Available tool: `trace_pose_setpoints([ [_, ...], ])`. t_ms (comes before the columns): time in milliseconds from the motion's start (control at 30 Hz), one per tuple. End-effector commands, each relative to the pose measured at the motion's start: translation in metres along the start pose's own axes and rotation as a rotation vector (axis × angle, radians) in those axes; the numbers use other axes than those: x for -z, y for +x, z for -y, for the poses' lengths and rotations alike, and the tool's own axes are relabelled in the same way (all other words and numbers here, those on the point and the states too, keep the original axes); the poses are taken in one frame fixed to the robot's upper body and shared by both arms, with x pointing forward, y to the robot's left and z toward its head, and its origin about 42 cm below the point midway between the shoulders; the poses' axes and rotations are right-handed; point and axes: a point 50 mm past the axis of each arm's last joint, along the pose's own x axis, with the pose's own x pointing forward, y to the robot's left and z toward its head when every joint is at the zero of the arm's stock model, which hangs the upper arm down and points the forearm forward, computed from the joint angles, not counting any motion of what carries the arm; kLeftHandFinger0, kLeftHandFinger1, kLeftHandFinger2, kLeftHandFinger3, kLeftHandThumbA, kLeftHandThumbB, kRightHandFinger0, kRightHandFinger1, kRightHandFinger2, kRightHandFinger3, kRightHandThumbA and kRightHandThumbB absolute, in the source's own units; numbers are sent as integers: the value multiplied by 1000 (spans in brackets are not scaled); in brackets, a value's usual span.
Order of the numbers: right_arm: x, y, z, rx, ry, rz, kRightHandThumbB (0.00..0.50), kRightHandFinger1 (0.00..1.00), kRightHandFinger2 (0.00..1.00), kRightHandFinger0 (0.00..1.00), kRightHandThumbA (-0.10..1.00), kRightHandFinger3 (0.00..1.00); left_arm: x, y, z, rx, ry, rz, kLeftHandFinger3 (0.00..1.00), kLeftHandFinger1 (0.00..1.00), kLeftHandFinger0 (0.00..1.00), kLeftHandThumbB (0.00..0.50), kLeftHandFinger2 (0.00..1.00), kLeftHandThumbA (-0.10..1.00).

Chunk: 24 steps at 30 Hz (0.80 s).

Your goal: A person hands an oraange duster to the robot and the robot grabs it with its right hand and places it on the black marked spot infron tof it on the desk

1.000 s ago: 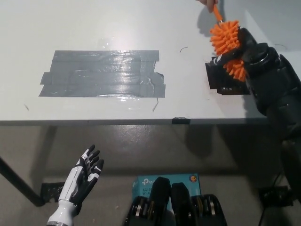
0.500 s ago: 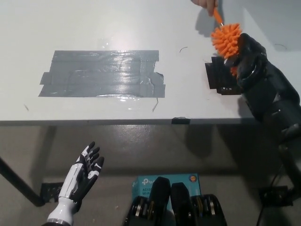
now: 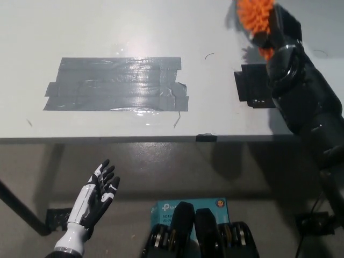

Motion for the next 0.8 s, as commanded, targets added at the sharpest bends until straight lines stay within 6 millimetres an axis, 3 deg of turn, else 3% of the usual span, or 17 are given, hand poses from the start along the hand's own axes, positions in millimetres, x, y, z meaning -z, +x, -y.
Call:
trace_pose_setpoints([
  [0, -75, -5, 84, 225, 113, 242, 231, 876, 1000, 373, -100, 990, -11, 8, -5, 21, 20, 64, 1000, 1000, 1000, 102, 1000, 677],
  [33, -79, -8, 90, 245, 99, 262, 235, 1000, 970, 695, -100, 968, -11, 8, -5, 22, 20, 63, 1000, 1000, 1000, 101, 1000, 677],
  [67, -81, -10, 93, 257, 89, 272, 235, 1000, 970, 695, -100, 968, -11, 8, -5, 22, 19, 63, 1000, 1000, 1000, 101, 1000, 677],
  [100, -83, -13, 100, 276, 109, 300, 220, 913, 760, 785, -100, 740, -11, 7, -5, 25, 25, 67, 1000, 1000, 1000, 88, 1000, 683],
  [133, -84, -16, 105, 284, 122, 312, 202, 620, 615, 502, -100, 714, -11, 7, -5, 26, 29, 68, 1000, 1000, 1000, 92, 1000, 689],
  [167, -85, -20, 111, 292, 148, 316, 216, 473, 651, 181, -100, 695, -10, 7, -6, 24, 30, 66, 1000, 1000, 1000, 98, 1000, 694],
  [200, -86, -22, 113, 292, 161, 312, 216, 473, 651, 181, -100, 695, -10, 7, -7, 23, 29, 65, 1000, 1000, 1000, 98, 1000, 694],
  [267, -87, -24, 115, 293, 171, 300, 218, 423, 737, 32, -100, 728, -10, 8, -8, 22, 26, 66, 1000, 1000, 1000, 99, 1000, 697],
  [300, -84, -26, 117, 299, 146, 285, 249, 426, 786, 29, -100, 770, -9, 8, -9, 23, 21, 64, 1000, 1000, 1000, 102, 1000, 698],
  [433, -64, -23, 109, 277, 132, 243, 230, 382, 732, 28, -100, 755, -12, 8, -10, 19, 33, 61, 1000, 1000, 1000, 96, 1000, 708],
  [500, -47, -19, 99, 243, 136, 209, 248, 371, 721, 14, -100, 749, -12, 8, -11, 20, 37, 64, 1000, 1000, 1000, 96, 1000, 710],
  [567, -29, -15, 87, 192, 128, 150, 231, 379, 771, 1, -100, 785, -12, 8, -11, 20, 38, 66, 1000, 1000, 1000, 101, 1000, 716],
  [600, -21, -15, 81, 172, 127, 126, 230, 455, 849, 44, -100, 840, -12, 8, -11, 20, 38, 69, 1000, 1000, 1000, 103, 1000, 717],
  [700, -3, -13, 64, 127, 136, 80, 233, 480, 886, 7, -100, 934, -13, 10, -12, 19, 36, 73, 1000, 1000, 999, 114, 1000, 720],
  [767, 9, -11, 52, 82, 145, 38, 228, 473, 885, 0, -100, 926, -14, 12, -13, 19, 32, 72, 1000, 1000, 1000, 121, 1000, 718],
])
